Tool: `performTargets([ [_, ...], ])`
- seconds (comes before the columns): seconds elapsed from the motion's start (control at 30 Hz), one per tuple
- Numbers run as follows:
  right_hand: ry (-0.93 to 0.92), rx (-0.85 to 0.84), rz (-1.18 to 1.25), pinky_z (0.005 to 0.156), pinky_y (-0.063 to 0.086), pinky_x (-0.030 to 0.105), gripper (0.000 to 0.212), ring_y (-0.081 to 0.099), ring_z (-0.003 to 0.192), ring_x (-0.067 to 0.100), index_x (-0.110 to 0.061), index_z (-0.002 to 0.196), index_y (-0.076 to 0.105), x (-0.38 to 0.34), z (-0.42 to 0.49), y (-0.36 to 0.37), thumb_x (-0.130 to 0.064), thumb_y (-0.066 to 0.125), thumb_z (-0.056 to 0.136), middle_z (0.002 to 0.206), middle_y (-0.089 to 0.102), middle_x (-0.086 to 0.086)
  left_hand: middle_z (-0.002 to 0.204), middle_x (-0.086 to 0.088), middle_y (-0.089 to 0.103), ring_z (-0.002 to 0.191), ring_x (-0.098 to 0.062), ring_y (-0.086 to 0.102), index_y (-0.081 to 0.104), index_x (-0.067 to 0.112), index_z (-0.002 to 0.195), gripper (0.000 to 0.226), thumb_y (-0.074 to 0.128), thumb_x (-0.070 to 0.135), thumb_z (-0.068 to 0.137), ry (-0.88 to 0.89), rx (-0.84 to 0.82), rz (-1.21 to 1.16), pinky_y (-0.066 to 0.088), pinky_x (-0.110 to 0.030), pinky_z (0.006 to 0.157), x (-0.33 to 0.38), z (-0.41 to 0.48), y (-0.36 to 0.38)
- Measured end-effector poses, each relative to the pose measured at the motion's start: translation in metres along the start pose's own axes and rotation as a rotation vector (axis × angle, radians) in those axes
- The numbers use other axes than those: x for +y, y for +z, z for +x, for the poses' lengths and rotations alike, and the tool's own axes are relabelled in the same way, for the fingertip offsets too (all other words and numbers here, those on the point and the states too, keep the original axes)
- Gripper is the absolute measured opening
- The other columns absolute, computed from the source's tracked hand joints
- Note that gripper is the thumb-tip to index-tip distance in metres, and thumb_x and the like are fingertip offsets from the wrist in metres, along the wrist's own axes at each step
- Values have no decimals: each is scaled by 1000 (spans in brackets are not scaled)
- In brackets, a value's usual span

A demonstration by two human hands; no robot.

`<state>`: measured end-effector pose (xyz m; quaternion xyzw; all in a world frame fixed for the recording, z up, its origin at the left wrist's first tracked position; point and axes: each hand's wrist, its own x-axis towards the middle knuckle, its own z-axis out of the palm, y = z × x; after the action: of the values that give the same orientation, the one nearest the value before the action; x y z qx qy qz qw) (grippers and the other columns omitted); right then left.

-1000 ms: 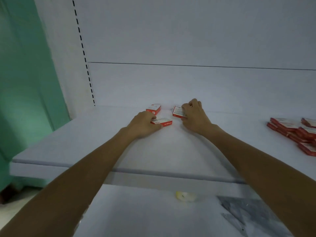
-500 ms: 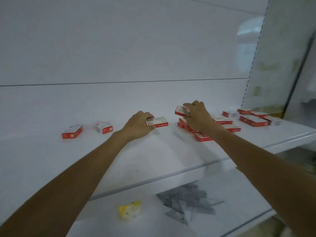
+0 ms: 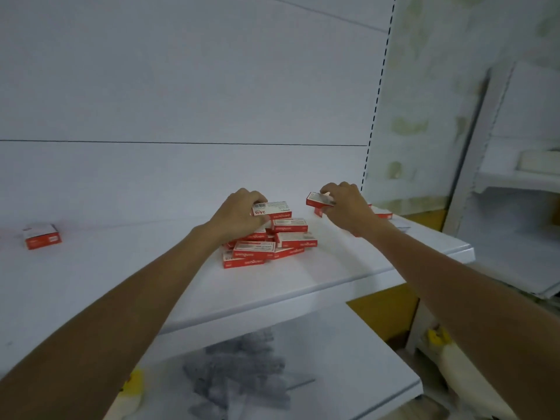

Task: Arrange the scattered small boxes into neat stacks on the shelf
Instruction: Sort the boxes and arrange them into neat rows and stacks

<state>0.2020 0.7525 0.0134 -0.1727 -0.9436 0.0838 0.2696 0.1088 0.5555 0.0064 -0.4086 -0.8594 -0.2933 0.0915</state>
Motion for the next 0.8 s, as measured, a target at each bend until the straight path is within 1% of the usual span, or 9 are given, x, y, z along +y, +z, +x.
performTargets([
  [0.1,-52,-43,32,88,38,33,36,45,112,31,-13,123,54,10,20,3,-17,55,87,118,54,17,121,-11,52,108,-23,53,51,12,126,40,58,24,89,-60,62,28,39,-24,82,9,9,9],
  [0.2,-135,-95,66,84,40,31,35,46,111,28,-13,122,54,3,32,15,-21,55,89,118,54,14,124,-13,51,110,-26,52,49,11,130,42,55,23,91,-144,99,61,42,-27,86,6,9,10],
  [0.3,-195,-134,107,87,43,34,33,47,112,27,-14,121,55,-9,40,29,-20,57,88,119,54,12,128,-15,50,114,-29,52,46,12,134,44,53,23,92,-222,139,100,44,-31,90,-4,9,7],
  [0.37,-225,-148,142,90,46,36,31,49,111,27,-15,117,56,-16,46,38,-19,58,87,118,55,11,130,-16,48,116,-31,51,44,15,136,45,52,22,93,-244,157,125,45,-31,91,-9,10,5],
  [0.5,-226,-171,169,86,45,32,23,51,108,24,-15,109,57,-24,55,49,-20,61,87,118,57,10,129,-15,50,115,-32,52,49,22,133,44,56,18,90,-251,138,131,45,-28,85,-22,14,3],
  [0.57,-232,-269,138,84,44,31,23,54,107,23,-14,110,59,-26,59,55,-25,56,90,120,59,9,131,-14,51,116,-29,52,53,19,129,40,57,16,89,-280,87,100,41,-26,82,-28,16,4],
  [0.63,-213,-370,118,87,47,32,31,57,107,23,-13,113,59,-28,60,59,-35,50,92,121,60,7,136,-10,50,121,-25,49,56,17,126,35,53,17,91,-321,6,52,37,-25,84,-31,14,7],
  [0.7,-197,-353,121,90,47,35,36,58,105,22,-12,113,60,-32,59,61,-38,46,94,120,62,6,137,-7,50,123,-22,47,57,16,124,33,50,22,93,-336,-2,35,35,-24,86,-36,11,8],
  [0.8,-233,-205,117,90,44,36,34,57,107,23,-10,111,62,-40,56,58,-34,46,94,118,62,8,132,-6,52,118,-19,49,61,17,118,29,51,25,92,-345,78,25,35,-25,86,-42,4,0],
])
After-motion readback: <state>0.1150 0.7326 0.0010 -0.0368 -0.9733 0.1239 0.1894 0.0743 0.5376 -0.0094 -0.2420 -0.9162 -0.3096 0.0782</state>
